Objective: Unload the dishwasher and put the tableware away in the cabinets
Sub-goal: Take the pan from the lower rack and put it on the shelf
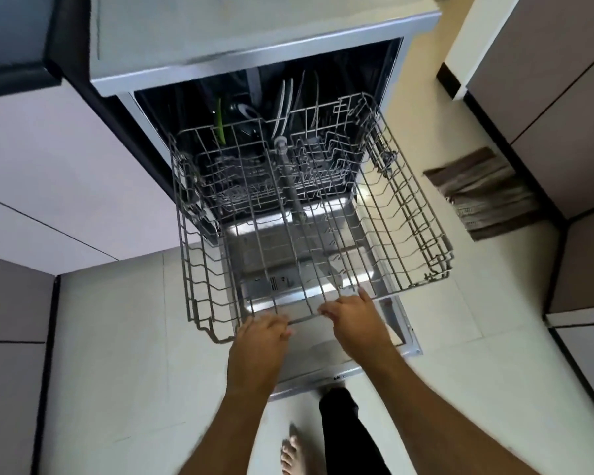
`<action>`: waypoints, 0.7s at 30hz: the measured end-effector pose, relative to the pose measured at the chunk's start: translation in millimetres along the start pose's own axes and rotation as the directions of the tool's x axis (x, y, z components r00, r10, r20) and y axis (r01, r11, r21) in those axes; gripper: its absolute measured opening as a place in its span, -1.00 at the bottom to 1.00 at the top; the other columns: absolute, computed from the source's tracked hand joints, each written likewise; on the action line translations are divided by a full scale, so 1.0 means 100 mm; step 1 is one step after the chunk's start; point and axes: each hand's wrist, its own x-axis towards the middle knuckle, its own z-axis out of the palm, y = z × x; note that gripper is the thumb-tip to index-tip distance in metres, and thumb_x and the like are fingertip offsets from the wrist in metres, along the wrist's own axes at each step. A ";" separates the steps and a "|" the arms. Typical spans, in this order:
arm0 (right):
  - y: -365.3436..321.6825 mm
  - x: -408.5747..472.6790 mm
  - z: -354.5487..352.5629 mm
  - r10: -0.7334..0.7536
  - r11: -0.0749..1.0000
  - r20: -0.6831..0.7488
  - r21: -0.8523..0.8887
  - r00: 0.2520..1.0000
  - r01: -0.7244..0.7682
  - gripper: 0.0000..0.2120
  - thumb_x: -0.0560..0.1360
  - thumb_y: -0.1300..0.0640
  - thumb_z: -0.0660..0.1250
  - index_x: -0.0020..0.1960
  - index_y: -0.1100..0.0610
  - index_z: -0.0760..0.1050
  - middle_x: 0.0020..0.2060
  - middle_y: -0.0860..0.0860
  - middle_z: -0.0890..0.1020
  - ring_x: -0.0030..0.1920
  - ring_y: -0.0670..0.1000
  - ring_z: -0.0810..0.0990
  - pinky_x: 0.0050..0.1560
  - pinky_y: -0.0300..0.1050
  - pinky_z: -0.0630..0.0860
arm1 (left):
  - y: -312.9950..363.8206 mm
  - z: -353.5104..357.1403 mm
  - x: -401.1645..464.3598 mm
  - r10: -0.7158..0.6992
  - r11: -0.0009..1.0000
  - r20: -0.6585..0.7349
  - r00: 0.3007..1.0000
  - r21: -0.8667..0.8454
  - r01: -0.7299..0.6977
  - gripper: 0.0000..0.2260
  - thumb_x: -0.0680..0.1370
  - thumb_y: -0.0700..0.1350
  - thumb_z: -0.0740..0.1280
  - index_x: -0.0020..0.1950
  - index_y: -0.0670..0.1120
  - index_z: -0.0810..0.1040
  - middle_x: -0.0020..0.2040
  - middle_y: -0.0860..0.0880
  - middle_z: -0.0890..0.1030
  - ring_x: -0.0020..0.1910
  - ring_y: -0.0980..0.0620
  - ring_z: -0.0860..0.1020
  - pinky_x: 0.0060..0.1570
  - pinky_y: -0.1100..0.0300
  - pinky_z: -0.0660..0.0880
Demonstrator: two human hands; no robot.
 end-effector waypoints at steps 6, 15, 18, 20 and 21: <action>0.06 0.14 0.15 -0.085 0.995 -0.086 0.034 0.993 0.089 -0.58 0.36 0.33 0.23 0.04 -0.06 0.65 -0.12 -0.07 0.67 -0.03 0.05 0.57 0.12 0.07 0.48 | -0.08 -0.03 0.33 0.021 0.995 -0.047 0.999 0.096 -0.017 -0.58 0.59 0.13 0.10 0.08 -0.02 0.70 0.02 0.04 0.71 0.08 0.00 0.65 0.13 0.00 0.54; 0.16 0.56 0.16 -0.145 0.982 -0.151 0.096 0.978 0.160 -0.48 0.25 0.43 0.39 0.02 -0.11 0.62 -0.17 -0.12 0.58 -0.09 -0.01 0.55 0.02 -0.02 0.36 | -0.16 -0.38 1.24 -0.120 0.992 -0.114 0.986 -0.046 0.115 -0.61 0.66 0.12 0.14 0.31 -0.05 0.57 0.30 -0.01 0.58 0.38 -0.01 0.45 0.39 0.05 0.28; 0.15 0.87 0.04 -0.132 0.980 -0.136 0.128 0.982 0.150 -0.48 0.24 0.44 0.38 0.01 -0.10 0.63 -0.17 -0.11 0.59 -0.08 0.00 0.56 0.02 0.00 0.34 | -0.21 -0.48 1.51 -0.139 0.990 -0.102 0.985 -0.010 0.139 -0.61 0.65 0.13 0.13 0.34 -0.03 0.55 0.34 -0.01 0.56 0.40 -0.01 0.42 0.40 0.04 0.28; 0.15 1.05 0.00 -0.134 0.981 -0.116 0.127 0.984 0.148 -0.47 0.25 0.44 0.41 0.02 -0.11 0.63 -0.16 -0.12 0.59 -0.06 0.00 0.55 0.04 -0.02 0.30 | -0.24 -0.52 1.68 -0.152 0.988 -0.093 0.984 0.016 0.154 -0.60 0.66 0.13 0.11 0.35 -0.03 0.54 0.33 -0.02 0.56 0.37 -0.03 0.45 0.38 0.03 0.32; 0.16 1.15 -0.03 -0.137 0.981 -0.111 0.126 0.984 0.151 -0.49 0.27 0.43 0.40 0.03 -0.10 0.64 -0.14 -0.11 0.59 -0.04 0.01 0.55 0.05 -0.02 0.29 | -0.25 -0.55 1.76 -0.154 0.987 -0.095 0.984 0.024 0.157 -0.61 0.66 0.13 0.11 0.33 -0.03 0.55 0.30 -0.03 0.58 0.33 -0.04 0.48 0.35 0.03 0.35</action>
